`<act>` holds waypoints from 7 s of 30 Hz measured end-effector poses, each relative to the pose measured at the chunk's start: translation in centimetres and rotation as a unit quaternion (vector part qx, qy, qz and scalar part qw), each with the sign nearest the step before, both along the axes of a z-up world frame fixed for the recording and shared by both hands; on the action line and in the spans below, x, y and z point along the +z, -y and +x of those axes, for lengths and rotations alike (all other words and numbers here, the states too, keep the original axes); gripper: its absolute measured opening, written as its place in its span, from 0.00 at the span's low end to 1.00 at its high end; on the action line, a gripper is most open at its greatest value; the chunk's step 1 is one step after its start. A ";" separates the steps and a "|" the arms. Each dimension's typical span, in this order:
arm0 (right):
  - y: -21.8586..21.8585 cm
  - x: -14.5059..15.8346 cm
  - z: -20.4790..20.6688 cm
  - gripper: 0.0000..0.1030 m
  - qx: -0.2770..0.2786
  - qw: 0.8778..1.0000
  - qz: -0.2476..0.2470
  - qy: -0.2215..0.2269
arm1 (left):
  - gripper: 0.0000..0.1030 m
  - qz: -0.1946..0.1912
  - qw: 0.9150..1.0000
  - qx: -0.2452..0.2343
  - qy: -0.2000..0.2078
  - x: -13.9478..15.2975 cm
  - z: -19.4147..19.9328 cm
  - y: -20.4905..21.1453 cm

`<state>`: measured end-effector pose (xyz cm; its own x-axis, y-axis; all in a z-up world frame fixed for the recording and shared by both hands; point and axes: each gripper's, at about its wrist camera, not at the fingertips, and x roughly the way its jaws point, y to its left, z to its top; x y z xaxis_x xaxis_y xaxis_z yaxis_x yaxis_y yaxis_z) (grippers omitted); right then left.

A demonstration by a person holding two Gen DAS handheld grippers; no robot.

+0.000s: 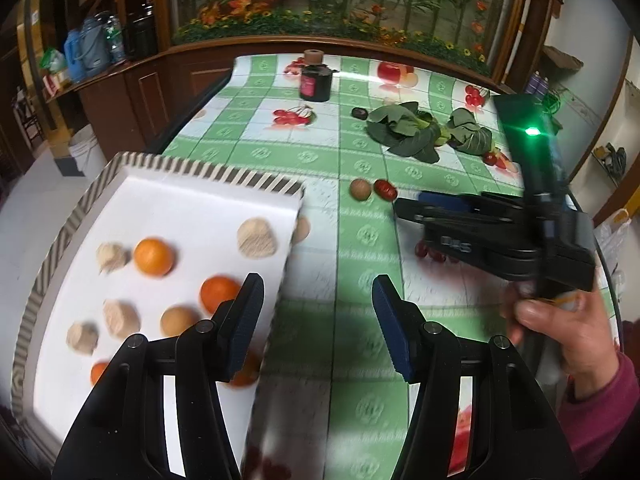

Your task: Organize fruits

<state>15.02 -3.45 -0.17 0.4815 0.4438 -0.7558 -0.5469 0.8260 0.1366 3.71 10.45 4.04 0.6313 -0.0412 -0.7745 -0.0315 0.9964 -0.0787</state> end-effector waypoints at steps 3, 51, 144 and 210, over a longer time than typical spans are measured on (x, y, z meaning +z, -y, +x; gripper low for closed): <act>-0.8 -0.6 1.9 0.30 0.010 1.000 -0.007 0.005 | 0.55 0.005 1.000 -0.009 -0.002 0.0 1.8 0.4; 3.7 1.1 -4.3 0.18 0.001 0.999 0.053 -0.009 | 0.22 0.018 0.998 -0.055 -0.013 -2.1 4.7 3.6; -13.4 2.5 -8.9 0.30 0.133 0.990 0.047 -0.011 | 0.47 0.042 0.991 0.126 0.004 -2.7 -6.2 -10.8; -6.7 1.7 -15.3 0.30 0.102 0.993 0.061 -0.017 | 0.47 0.071 0.987 0.136 0.042 -1.9 -10.7 -6.5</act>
